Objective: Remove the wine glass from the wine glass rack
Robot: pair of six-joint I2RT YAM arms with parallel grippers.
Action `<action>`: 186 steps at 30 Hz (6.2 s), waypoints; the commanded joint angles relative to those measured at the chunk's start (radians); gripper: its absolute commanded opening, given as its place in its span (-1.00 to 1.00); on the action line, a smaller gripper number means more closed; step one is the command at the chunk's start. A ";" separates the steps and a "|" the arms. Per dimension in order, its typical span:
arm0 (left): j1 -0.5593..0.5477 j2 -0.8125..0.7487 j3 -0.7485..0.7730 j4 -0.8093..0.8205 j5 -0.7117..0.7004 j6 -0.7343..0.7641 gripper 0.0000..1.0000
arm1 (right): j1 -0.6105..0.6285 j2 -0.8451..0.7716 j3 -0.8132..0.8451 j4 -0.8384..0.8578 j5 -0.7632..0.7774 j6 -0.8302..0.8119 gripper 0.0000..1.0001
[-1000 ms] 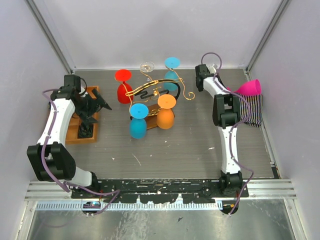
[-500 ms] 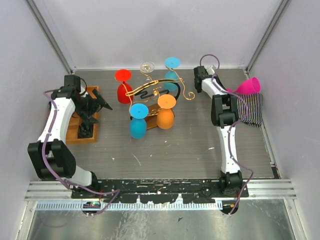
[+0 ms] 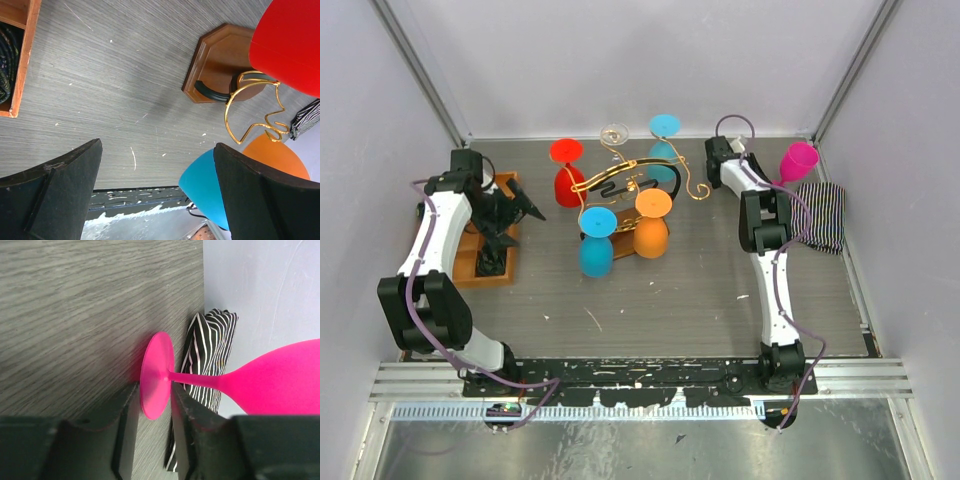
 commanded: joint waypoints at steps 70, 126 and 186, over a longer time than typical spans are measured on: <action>0.003 -0.159 0.066 -0.087 0.001 -0.015 0.96 | -0.093 -0.499 -0.021 0.247 -1.956 0.944 -0.04; 0.003 -0.140 0.037 -0.075 0.013 -0.002 0.96 | -0.047 -0.604 -0.196 0.480 -2.199 1.090 -0.99; 0.003 -0.055 -0.068 0.008 0.086 -0.002 0.96 | 0.049 -0.233 0.066 0.370 -0.361 -0.275 -0.99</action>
